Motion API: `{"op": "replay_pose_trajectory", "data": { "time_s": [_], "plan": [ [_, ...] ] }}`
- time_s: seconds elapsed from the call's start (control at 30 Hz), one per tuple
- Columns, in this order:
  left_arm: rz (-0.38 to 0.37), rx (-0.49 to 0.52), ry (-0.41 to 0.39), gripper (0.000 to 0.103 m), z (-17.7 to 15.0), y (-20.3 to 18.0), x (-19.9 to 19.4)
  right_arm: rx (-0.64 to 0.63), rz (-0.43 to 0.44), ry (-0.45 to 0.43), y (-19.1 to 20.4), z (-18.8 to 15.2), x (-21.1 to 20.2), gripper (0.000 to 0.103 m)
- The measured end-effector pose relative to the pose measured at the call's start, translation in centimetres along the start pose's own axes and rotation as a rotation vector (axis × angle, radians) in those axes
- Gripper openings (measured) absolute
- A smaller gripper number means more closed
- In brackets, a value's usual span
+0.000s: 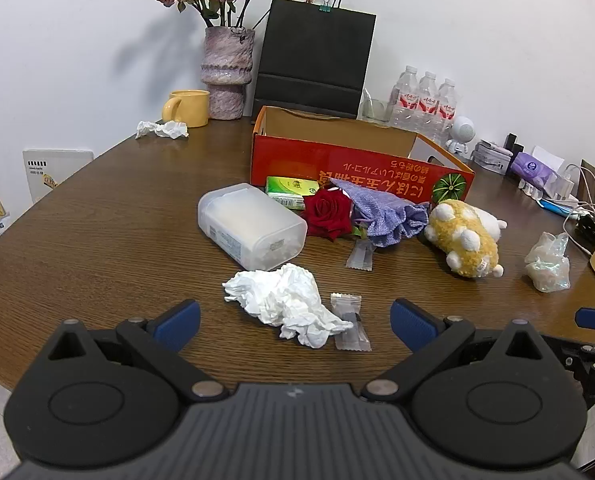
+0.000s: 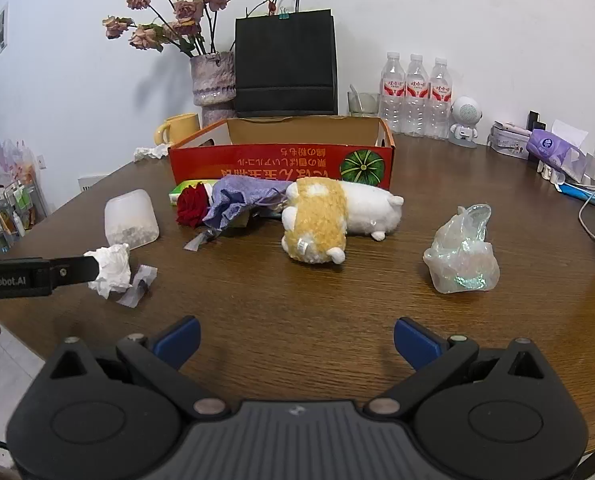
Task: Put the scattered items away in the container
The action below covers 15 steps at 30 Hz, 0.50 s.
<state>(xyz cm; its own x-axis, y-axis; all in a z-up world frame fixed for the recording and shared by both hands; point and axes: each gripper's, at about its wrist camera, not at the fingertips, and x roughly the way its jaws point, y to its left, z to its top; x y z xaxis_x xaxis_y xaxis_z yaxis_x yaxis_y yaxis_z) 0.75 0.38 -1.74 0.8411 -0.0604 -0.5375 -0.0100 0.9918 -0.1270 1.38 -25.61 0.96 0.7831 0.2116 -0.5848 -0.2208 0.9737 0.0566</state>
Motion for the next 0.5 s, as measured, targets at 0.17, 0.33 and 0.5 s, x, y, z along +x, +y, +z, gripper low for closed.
{"op": "replay_pose_trajectory", "data": {
  "time_s": [0.17, 0.33, 0.5],
  "plan": [
    [-0.003, 0.0, 0.0, 0.103, -0.2, 0.1, 0.2, 0.003, -0.001, 0.006, -0.2, 0.0, 0.2, 0.103],
    [0.008, -0.01, 0.01, 0.103, 0.4, 0.4, 0.9, 0.004, -0.014, 0.003, -0.7, 0.1, 0.6, 0.103],
    [0.034, -0.035, 0.023, 0.103, 1.2, 1.2, 2.3, 0.018, -0.102, -0.033, -3.1, 1.3, 1.6, 0.103]
  ]
}}
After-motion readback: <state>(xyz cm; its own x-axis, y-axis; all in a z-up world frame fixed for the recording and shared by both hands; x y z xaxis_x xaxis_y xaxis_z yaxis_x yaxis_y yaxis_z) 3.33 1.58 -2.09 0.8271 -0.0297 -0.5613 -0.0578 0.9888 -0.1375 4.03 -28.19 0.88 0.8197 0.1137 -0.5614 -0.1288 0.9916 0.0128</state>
